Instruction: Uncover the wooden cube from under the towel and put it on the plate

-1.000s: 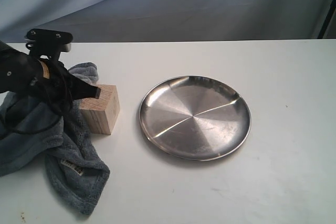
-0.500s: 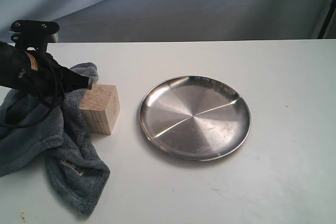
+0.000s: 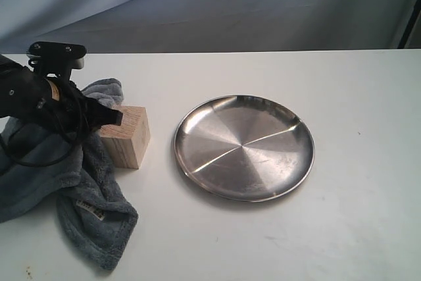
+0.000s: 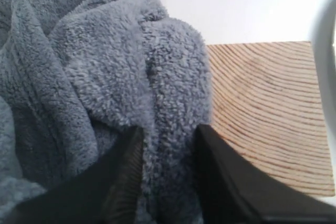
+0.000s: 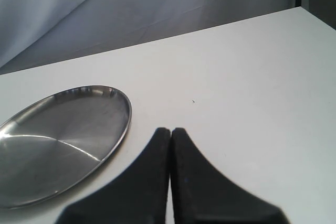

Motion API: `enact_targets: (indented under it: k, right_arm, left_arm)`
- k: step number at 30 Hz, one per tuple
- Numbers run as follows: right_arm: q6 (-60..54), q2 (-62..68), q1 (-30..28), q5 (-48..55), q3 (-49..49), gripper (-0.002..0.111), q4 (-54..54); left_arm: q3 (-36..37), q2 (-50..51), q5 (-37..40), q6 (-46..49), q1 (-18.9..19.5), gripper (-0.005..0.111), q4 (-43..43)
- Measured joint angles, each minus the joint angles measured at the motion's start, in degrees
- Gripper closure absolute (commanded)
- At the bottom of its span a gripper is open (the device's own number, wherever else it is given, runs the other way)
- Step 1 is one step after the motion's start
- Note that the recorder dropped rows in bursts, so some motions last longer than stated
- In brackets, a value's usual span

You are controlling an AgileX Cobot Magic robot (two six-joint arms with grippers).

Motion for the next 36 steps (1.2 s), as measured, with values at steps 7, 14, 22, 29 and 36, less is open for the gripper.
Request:
enact_targets:
  k: [7,14,22,29,36]
  right_arm:
    - [0.0,0.0,0.0,0.0,0.0,0.108,0.0]
    - [0.0,0.0,0.0,0.0,0.0,0.108,0.0]
    - [0.0,0.0,0.0,0.0,0.0,0.108,0.0]
    - [0.0,0.0,0.0,0.0,0.0,0.108,0.0]
    - [0.0,0.0,0.0,0.0,0.0,0.108,0.0]
  left_arm:
    - [0.0,0.0,-0.28,0.24,0.0,0.107,0.0]
    - [0.0,-0.91,-0.17,0.24,0.0,0.107,0.0]
    - [0.0,-4.39,0.43,0.33,0.15,0.107,1.46]
    - [0.0,-4.54,4.73,-0.14,0.27,0.107,6.95]
    - [0.0,-4.54,5.98,-3.33,3.49,0.107,8.46]
